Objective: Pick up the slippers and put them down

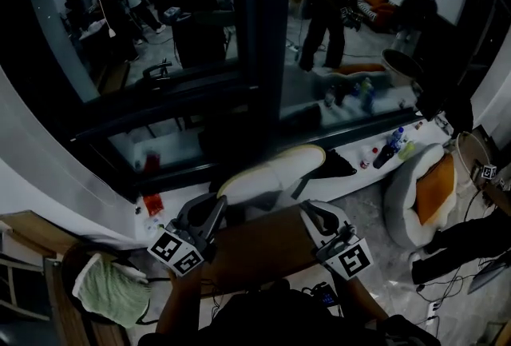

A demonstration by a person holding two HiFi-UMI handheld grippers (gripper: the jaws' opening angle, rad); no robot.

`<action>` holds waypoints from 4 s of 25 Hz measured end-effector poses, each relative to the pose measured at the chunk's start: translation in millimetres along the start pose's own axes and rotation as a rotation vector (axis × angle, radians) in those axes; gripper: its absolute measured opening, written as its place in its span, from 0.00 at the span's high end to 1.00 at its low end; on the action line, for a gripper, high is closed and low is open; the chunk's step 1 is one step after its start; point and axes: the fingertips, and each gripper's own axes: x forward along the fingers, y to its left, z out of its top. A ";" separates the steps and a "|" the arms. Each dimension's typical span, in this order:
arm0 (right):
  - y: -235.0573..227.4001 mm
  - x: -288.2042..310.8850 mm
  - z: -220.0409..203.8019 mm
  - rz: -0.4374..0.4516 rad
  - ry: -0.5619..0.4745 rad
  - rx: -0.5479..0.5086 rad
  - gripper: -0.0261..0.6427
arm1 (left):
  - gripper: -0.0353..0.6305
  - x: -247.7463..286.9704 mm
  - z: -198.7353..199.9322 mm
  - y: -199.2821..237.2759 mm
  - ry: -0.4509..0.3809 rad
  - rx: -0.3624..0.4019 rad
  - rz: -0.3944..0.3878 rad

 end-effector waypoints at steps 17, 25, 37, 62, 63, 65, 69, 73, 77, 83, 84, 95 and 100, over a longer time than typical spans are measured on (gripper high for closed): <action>2.4 -41.3 -147.2 -0.035 0.250 0.248 0.90 | 0.90 -12.7 -195.2 6.5 0.336 -0.368 0.016; 9.6 -68.7 -230.2 -0.069 0.346 0.365 0.90 | 0.90 -39.9 -305.0 5.9 0.479 -0.560 0.063; 38.5 -80.9 -305.3 -0.035 0.401 0.439 0.90 | 0.90 -67.0 -388.9 33.6 0.592 -0.511 0.143; 55.1 -93.7 -357.5 0.004 0.467 0.469 0.90 | 0.81 -88.7 -463.6 68.1 0.894 -0.056 0.314; 56.1 -94.1 -357.8 0.006 0.468 0.467 0.90 | 0.81 -88.9 -464.3 68.6 0.900 -0.038 0.315; 58.3 -95.3 -358.3 0.009 0.470 0.464 0.90 | 0.79 -89.0 -465.5 69.3 0.911 -0.001 0.317; 62.7 -97.3 -358.0 0.012 0.471 0.458 0.90 | 0.79 -89.6 -464.2 69.2 0.902 0.008 0.324; 63.9 -95.4 -353.0 0.016 0.464 0.436 0.90 | 0.79 -88.4 -452.8 70.7 0.864 0.018 0.338; 62.7 -88.7 -332.7 0.012 0.442 0.400 0.90 | 0.80 -89.1 -428.9 71.4 0.816 0.006 0.352; 53.2 -63.9 -256.6 0.034 0.375 0.286 0.90 | 0.91 -69.8 -357.0 46.4 0.716 -0.021 0.275; 52.9 -61.5 -242.8 0.040 0.372 0.270 0.90 | 0.92 -66.4 -341.4 38.0 0.699 -0.025 0.258; 42.2 -30.5 -91.2 0.109 0.211 0.137 0.90 | 0.93 -19.1 -173.9 -41.4 0.449 -0.001 0.049; 58.8 -21.3 -52.9 0.140 0.154 0.150 0.90 | 0.93 -13.2 -119.0 -69.9 0.358 0.043 -0.046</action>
